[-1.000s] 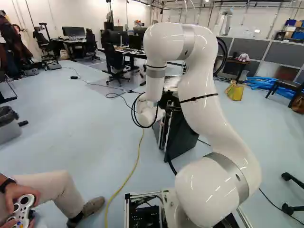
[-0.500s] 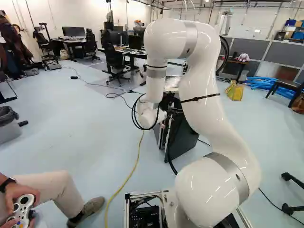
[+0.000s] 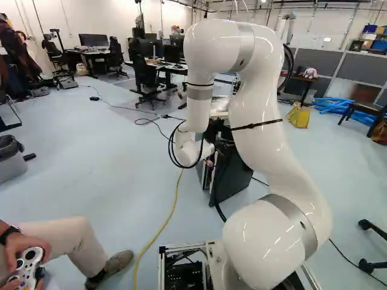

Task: Grab a drink from the fridge

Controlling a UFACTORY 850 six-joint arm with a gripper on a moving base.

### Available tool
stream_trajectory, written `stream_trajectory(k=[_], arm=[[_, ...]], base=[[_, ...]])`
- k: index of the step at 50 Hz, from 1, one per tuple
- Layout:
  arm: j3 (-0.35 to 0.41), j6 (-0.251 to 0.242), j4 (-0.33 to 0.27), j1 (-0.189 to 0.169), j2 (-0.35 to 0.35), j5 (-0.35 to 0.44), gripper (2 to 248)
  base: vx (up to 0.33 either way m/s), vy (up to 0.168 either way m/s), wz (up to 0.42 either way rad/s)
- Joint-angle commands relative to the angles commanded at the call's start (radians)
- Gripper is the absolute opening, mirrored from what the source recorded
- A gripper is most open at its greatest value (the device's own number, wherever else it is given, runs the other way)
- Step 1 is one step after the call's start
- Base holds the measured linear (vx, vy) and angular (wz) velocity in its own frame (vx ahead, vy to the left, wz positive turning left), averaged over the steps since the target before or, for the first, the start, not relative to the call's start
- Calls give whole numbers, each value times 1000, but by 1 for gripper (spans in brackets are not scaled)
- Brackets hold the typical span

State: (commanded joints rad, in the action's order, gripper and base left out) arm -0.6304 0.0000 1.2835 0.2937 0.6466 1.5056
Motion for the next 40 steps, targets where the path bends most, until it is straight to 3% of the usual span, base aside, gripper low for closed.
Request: stream_trajectory(k=[40], arm=[[95, 0, 98, 12, -44, 19, 247]], base=[[0, 0, 0]])
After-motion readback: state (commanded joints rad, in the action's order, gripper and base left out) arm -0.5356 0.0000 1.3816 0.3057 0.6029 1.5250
